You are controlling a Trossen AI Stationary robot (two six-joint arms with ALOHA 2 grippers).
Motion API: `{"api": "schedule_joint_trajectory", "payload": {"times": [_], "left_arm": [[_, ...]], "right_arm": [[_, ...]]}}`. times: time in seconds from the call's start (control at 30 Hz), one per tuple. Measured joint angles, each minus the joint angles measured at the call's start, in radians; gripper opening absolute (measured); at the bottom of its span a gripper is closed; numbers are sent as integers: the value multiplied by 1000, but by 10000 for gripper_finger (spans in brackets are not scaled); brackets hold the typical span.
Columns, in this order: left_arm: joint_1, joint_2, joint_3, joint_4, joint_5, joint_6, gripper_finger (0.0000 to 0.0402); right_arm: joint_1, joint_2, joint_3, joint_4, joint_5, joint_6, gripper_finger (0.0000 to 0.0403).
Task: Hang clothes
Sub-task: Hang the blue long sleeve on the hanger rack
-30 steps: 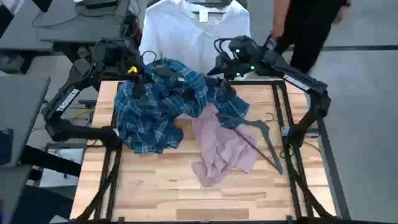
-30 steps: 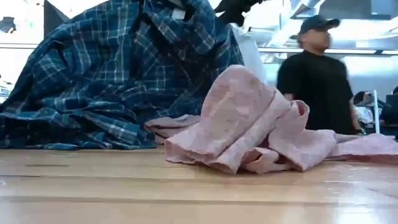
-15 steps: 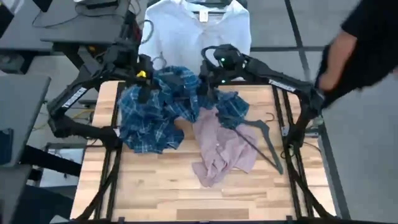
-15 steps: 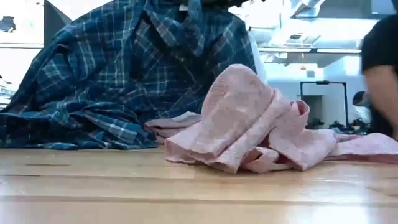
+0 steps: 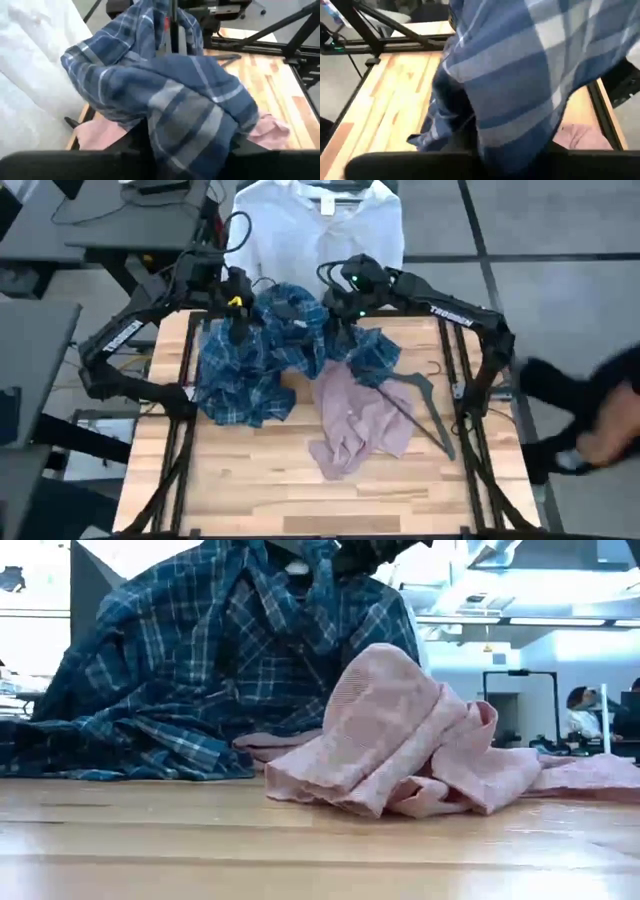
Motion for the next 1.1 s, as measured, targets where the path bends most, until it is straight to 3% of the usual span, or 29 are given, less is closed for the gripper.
{"api": "schedule_joint_trajectory", "payload": {"times": [0.33,0.63,0.9,1.1], "left_arm": [[4,-113,0,-83,-203,-27,101],[14,-166,0,-134,-244,-110,101],[38,-141,1,-3,-325,-134,106],[86,-59,28,-137,-302,-118,128]], "right_arm": [[-101,-83,-1,-13,5,3,28],[-159,-123,-1,-11,9,6,28],[-155,-126,-1,-6,8,-4,28],[-149,-126,0,-6,8,-4,28]]}}
